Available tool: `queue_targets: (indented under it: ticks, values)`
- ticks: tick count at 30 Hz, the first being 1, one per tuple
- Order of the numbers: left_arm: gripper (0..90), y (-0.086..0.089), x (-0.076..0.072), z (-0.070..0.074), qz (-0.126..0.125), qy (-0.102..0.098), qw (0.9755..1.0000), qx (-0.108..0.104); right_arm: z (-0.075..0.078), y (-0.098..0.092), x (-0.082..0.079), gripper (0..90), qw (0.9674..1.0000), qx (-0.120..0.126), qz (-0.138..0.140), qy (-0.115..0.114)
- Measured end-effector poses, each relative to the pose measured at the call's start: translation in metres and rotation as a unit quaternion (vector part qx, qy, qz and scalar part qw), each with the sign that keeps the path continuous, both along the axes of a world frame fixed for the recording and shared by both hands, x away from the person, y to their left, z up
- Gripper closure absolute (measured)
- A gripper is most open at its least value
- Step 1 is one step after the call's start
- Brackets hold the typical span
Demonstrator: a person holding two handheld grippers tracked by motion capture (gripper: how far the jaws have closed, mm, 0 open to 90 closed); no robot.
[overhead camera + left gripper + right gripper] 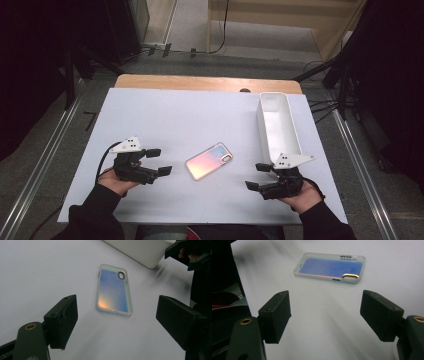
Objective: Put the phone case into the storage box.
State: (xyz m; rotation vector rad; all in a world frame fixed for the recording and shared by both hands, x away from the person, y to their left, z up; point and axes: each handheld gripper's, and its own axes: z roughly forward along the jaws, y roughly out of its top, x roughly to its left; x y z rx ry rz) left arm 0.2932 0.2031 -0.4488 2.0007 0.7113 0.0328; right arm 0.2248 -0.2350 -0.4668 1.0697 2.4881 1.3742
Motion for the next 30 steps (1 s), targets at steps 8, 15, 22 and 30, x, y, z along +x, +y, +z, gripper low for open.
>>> queue_targets:
  ticks: [8,15,22,30]
  values:
    - [17.3,-0.012,0.011,0.000,-0.003,-0.005,1.0000,0.006,0.000,0.000,0.000,23.2,1.0000,-0.002,0.001,-0.001]
    - [17.4,-0.029,0.017,0.000,-0.016,-0.007,0.9997,0.018,0.000,0.001,0.000,23.2,1.0000,-0.002,0.001,0.003]
    - [17.4,-0.049,0.023,-0.002,-0.030,-0.008,0.9991,0.028,0.000,0.000,0.000,23.2,1.0000,-0.002,0.001,0.001]
    - [17.5,-0.068,0.026,-0.005,-0.044,-0.011,0.9984,0.032,0.000,0.001,0.000,23.2,1.0000,-0.001,0.002,0.003]
